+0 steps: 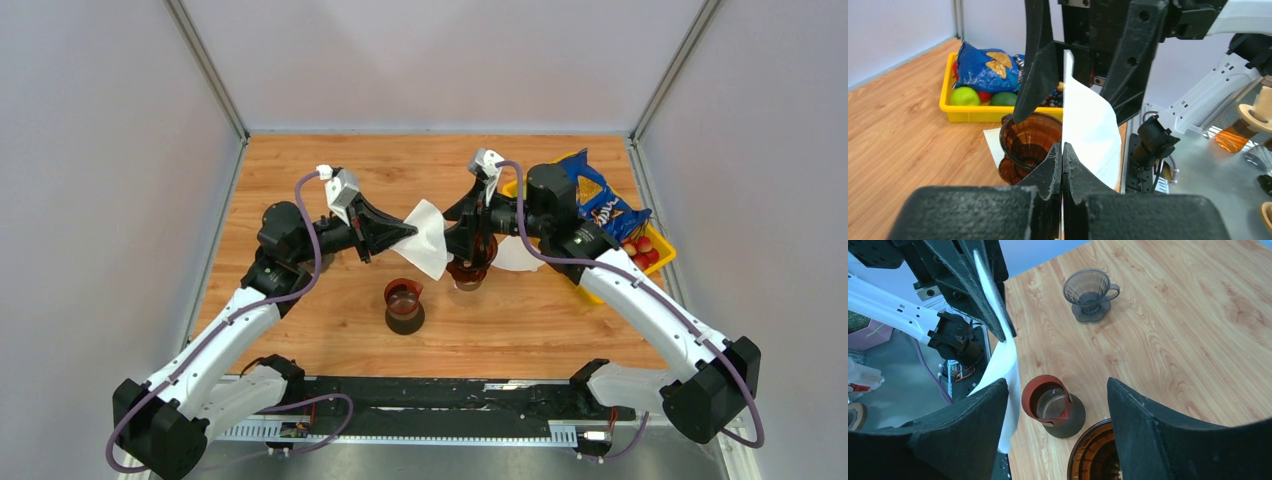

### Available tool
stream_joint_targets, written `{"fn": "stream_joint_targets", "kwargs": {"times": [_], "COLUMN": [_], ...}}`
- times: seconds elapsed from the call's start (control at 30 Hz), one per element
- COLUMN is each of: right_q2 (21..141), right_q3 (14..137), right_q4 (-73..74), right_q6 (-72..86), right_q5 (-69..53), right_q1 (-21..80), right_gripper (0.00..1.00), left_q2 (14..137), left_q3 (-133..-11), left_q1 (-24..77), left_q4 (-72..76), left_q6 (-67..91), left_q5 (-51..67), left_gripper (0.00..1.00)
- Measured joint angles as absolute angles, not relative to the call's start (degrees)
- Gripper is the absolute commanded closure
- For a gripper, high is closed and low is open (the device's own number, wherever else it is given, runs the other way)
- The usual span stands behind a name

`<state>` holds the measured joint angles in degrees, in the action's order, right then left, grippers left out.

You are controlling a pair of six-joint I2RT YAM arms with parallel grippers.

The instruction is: Place the coffee filter in the dripper

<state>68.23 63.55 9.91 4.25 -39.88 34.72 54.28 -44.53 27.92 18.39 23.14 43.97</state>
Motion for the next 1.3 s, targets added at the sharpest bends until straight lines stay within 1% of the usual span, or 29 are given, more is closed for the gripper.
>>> {"fn": "stream_joint_targets", "kwargs": {"times": [0.1,0.23,0.37,0.6,0.7,0.73,0.8,0.87,0.9,1.0,1.03,1.07,1.1,1.13,1.23,1.3], "right_q2": [68.49,68.51,68.53,68.51,68.51,68.51,68.55,68.62,68.64,68.77,68.82,68.86,68.88,68.88,68.88,68.88], "right_q3": [63.55,63.55,63.55,63.55,63.59,63.61,63.79,63.92,63.96,64.05,64.07,64.07,64.07,64.07,64.14,64.16], "right_q4": [9.93,9.91,9.91,9.85,9.65,9.54,9.52,9.43,9.39,9.32,9.32,9.32,9.32,9.30,9.08,9.02], "right_q6": [4.40,4.43,4.16,2.52,2.42,2.44,2.37,2.26,2.31,2.31,2.33,2.31,2.35,2.44,2.90,3.29], "right_q5": [-40.16,-41.04,-44.29,-49.89,-50.26,-50.30,-50.35,-50.50,-50.48,-50.48,-50.46,-50.41,-50.19,-49.93,-48.75,-47.81], "right_q1": [34.72,34.72,34.72,35.11,35.40,35.48,35.51,35.53,35.55,35.57,35.57,35.57,35.57,35.57,35.62,35.62], "right_gripper": [0.33,0.43,0.45,0.65,0.77,0.83,0.99,1.00,1.00,1.00,1.00,1.00,1.00,1.00,1.00,1.00], "left_q2": [54.26,54.22,54.13,54.15,54.33,54.37,54.48,54.54,54.61,54.81,54.89,54.98,55.05,55.07,55.09,55.07], "left_q3": [-44.53,-44.53,-44.53,-44.53,-44.53,-44.53,-44.53,-44.53,-44.53,-44.53,-44.53,-44.53,-44.53,-44.53,-44.53,-44.53], "left_q1": [27.92,27.92,27.92,27.92,27.92,27.92,27.92,27.92,27.92,27.92,27.92,27.92,27.92,27.92,27.92,27.92], "left_q4": [19.97,21.34,22.26,22.74,23.44,23.59,23.70,23.70,23.70,23.68,23.62,23.49,23.16,22.92,21.89,21.39], "left_q6": [23.73,24.38,25.10,25.54,25.85,25.91,25.93,25.91,25.91,25.91,25.89,25.78,25.82,25.67,25.45,25.32], "left_q5": [45.56,46.78,48.14,49.69,50.70,50.89,50.98,50.96,50.96,50.76,50.59,50.37,50.02,49.74,48.62,47.92], "left_gripper": [1.00,1.00,1.00,1.00,1.00,1.00,1.00,1.00,0.98,0.88,0.86,0.80,0.77,0.75,0.74,0.64]}}
